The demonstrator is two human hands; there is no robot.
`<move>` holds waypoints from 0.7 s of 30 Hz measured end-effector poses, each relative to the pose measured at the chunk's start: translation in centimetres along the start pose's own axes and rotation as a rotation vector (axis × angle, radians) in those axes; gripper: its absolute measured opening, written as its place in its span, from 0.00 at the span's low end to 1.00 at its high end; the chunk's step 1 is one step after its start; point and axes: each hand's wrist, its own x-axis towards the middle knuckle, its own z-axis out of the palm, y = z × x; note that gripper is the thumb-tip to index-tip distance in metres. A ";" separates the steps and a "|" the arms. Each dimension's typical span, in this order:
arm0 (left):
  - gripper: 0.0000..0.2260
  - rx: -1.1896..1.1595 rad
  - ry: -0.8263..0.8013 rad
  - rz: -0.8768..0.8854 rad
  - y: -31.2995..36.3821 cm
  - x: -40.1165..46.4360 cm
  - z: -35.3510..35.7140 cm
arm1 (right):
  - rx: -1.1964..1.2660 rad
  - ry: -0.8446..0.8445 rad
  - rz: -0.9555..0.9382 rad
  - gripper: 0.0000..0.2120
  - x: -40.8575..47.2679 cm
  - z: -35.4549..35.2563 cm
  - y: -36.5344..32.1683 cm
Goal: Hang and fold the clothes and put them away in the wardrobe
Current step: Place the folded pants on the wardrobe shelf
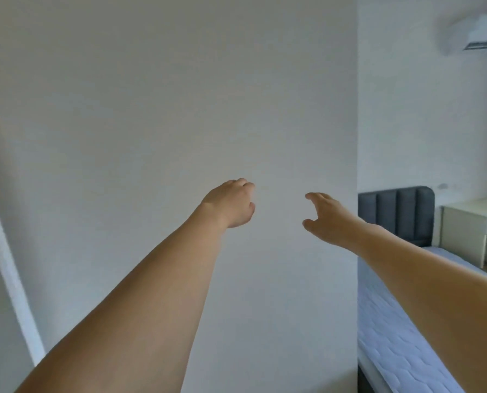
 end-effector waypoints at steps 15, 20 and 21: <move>0.18 -0.132 -0.174 0.070 30.4 6.8 8.1 | -0.064 -0.115 0.195 0.30 -10.1 -10.9 30.0; 0.16 -0.186 -0.230 0.152 40.1 9.0 11.7 | -0.063 -0.176 0.272 0.30 -12.5 -11.9 38.4; 0.15 -0.191 -0.238 0.162 42.0 9.5 12.1 | -0.060 -0.178 0.272 0.30 -12.9 -12.5 39.9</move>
